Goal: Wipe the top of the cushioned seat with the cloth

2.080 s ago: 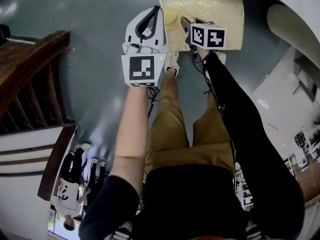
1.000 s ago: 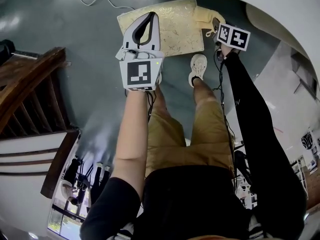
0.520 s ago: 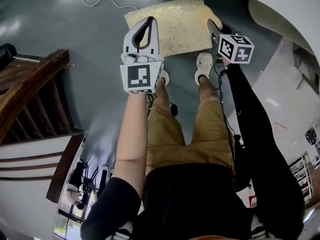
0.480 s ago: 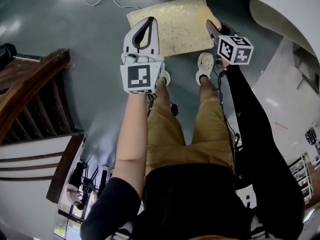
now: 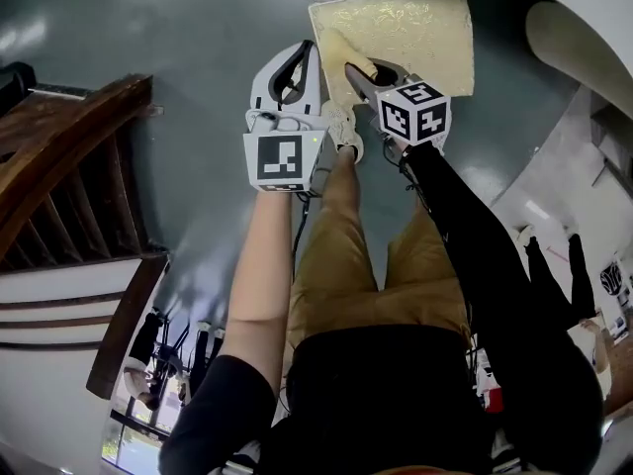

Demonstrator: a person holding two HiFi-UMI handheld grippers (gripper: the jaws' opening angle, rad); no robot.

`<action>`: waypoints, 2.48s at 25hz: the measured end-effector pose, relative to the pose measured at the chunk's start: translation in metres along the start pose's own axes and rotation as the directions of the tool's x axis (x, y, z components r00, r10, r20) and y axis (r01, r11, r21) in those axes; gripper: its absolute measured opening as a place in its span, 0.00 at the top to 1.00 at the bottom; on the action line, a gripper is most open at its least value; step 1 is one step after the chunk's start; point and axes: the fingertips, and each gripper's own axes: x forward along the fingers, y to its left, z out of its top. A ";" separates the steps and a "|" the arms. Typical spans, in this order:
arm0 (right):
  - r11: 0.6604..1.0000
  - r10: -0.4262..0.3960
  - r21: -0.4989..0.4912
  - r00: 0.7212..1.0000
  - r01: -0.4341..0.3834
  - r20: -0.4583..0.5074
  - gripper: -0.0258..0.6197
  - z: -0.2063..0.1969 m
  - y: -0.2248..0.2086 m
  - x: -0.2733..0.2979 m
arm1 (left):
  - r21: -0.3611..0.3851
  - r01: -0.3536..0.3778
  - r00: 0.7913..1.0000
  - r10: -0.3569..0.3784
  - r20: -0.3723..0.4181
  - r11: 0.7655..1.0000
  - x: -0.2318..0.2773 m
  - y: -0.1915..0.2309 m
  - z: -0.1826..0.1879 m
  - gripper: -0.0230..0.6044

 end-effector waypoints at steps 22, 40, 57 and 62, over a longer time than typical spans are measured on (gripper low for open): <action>0.982 -0.175 0.050 0.974 0.184 -0.146 0.87 -0.045 -0.057 0.013 | -0.010 -0.012 0.999 0.012 -0.042 1.000 -0.001 -0.009 -0.028 0.95; 0.872 -0.460 0.166 0.887 0.460 -0.041 0.87 -0.006 -0.272 -0.189 | 0.034 -0.009 0.998 0.012 -0.063 0.999 0.033 -0.129 -0.012 0.95; 0.954 -0.297 0.087 0.944 0.287 0.141 0.87 0.003 -0.196 -0.202 | 0.040 -0.061 0.997 0.062 -0.038 0.997 -0.012 -0.114 -0.020 0.95; 0.983 -0.180 0.060 0.972 0.172 0.154 0.87 -0.002 -0.115 -0.143 | 0.035 -0.063 0.997 0.064 -0.041 0.997 -0.044 -0.080 -0.031 0.95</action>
